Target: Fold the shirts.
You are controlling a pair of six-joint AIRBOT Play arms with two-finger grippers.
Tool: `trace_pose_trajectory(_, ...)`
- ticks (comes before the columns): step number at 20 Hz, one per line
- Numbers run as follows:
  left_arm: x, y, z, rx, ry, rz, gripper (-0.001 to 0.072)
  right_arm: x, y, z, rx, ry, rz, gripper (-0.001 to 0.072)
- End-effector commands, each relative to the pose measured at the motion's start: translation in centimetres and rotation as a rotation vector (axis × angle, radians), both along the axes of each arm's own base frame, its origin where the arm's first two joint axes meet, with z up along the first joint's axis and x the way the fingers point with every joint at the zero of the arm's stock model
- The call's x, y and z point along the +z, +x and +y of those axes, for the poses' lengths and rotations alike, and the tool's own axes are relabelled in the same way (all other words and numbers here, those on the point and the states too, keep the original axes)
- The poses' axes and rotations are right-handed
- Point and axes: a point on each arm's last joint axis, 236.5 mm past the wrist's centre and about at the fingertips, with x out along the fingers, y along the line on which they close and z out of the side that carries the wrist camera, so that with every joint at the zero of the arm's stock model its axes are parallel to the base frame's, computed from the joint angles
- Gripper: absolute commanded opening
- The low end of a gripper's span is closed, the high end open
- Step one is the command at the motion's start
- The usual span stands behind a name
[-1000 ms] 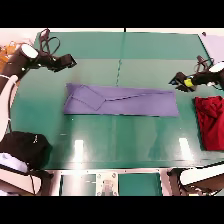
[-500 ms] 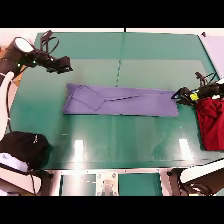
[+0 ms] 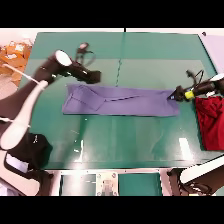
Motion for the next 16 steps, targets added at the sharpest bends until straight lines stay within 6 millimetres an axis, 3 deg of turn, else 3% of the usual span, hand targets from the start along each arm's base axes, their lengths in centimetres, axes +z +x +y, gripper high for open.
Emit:
trace_pose_trajectory(1,-3.9,-3.3,-8.4,-0.084,-0.042,0.026,0.0021,9.0,-0.5,2.4,0.077,0.025,-0.092,0.0015)
trace_pose_trajectory(3,-6.5,-5.4,-12.4,-0.142,-0.049,0.067,0.0021,13.6,-1.6,4.4,0.123,0.010,-0.132,0.0015)
trace_pose_trajectory(5,-7.9,-7.0,-15.6,-0.180,-0.081,0.108,0.0021,16.9,-2.4,6.1,0.159,-0.012,-0.178,0.0015)
trace_pose_trajectory(8,-8.5,-7.5,-18.0,-0.185,-0.126,0.132,0.0021,20.5,-2.7,8.2,0.214,-0.047,-0.271,0.0015)
trace_pose_trajectory(10,-8.8,-7.1,-18.1,-0.173,-0.126,0.123,0.0021,21.7,-2.6,8.8,0.221,-0.055,-0.295,0.0015)
trace_pose_trajectory(13,-8.6,-7.4,-17.9,-0.200,-0.114,0.128,0.0022,21.9,-2.5,9.2,0.229,-0.055,-0.299,0.0015)
trace_pose_trajectory(14,-8.1,-7.5,-17.2,-0.241,-0.089,0.129,0.0021,21.9,-2.5,9.2,0.228,-0.054,-0.300,0.0015)
trace_pose_trajectory(16,-6.6,-6.7,-13.5,-0.322,0.021,0.126,0.0021,22.7,-2.2,10.0,0.226,-0.012,-0.326,0.0015)
